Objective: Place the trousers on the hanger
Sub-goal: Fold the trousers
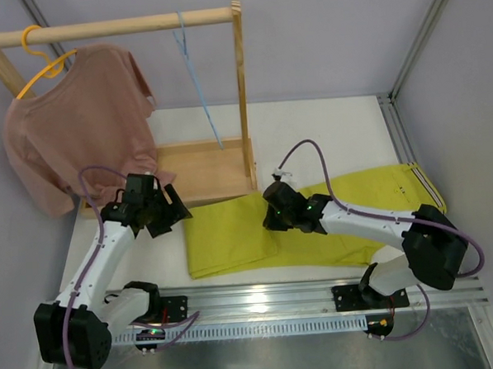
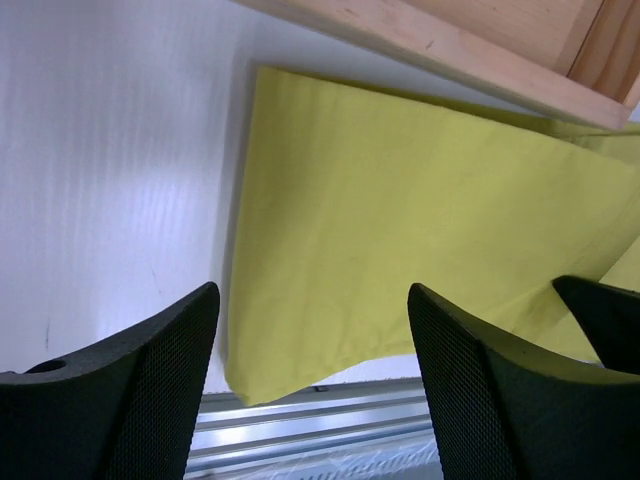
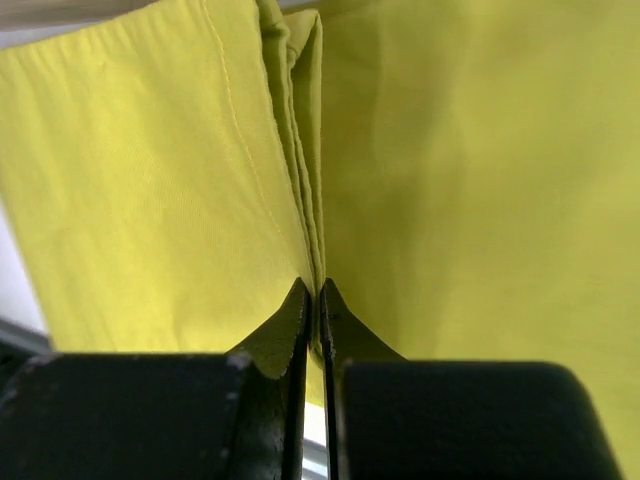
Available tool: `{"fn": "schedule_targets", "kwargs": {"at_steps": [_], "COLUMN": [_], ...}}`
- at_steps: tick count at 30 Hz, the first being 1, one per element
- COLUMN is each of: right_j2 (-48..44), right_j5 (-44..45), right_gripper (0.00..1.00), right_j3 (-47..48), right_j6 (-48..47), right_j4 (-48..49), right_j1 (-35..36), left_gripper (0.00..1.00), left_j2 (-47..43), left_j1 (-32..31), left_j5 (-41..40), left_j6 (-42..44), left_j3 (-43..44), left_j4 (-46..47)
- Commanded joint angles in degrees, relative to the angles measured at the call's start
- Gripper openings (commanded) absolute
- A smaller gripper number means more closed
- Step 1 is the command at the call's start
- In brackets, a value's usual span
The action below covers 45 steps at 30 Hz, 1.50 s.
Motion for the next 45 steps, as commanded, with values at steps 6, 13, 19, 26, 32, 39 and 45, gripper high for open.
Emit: {"fn": "schedule_targets", "kwargs": {"at_steps": [6, 13, 19, 26, 32, 39, 45], "right_j2": [-15.07, -16.67, -16.93, -18.61, -19.48, -15.73, -4.38], "right_j5": [-0.18, 0.97, 0.96, 0.44, -5.87, -7.13, -1.77], "right_gripper": [0.04, 0.04, 0.03, 0.04, 0.04, 0.04, 0.04], "right_j3": [-7.28, -7.02, -7.55, -8.17, -12.11, -14.59, -7.04], "right_j6": [-7.43, -11.30, -12.97, -13.58, -12.44, -4.72, 1.53], "right_j4": [-16.38, -19.82, -19.11, -18.32, -11.83, -0.59, 4.61], "right_j1": [-14.99, -20.90, -22.66, -25.13, -25.13, -19.79, -7.74], "left_gripper": [0.79, 0.80, 0.81, 0.74, 0.18, 0.00, 0.00], "left_j2": [-1.52, -1.97, 1.63, 8.49, 12.62, 16.32, 14.65], "left_j1": [-6.40, -10.01, -13.27, -15.47, -15.47, -14.50, -9.07], "left_j5": [2.19, 3.77, 4.47, 5.61, 2.20, -15.46, -27.35], "left_j6": [-6.46, -10.94, -14.19, -16.22, -16.13, -12.97, -12.89], "left_j3": [-6.53, -13.30, -17.43, -18.75, -14.90, -1.89, 0.24], "left_j4": [10.22, 17.16, 25.60, 33.70, 26.36, 3.77, -5.24]}}
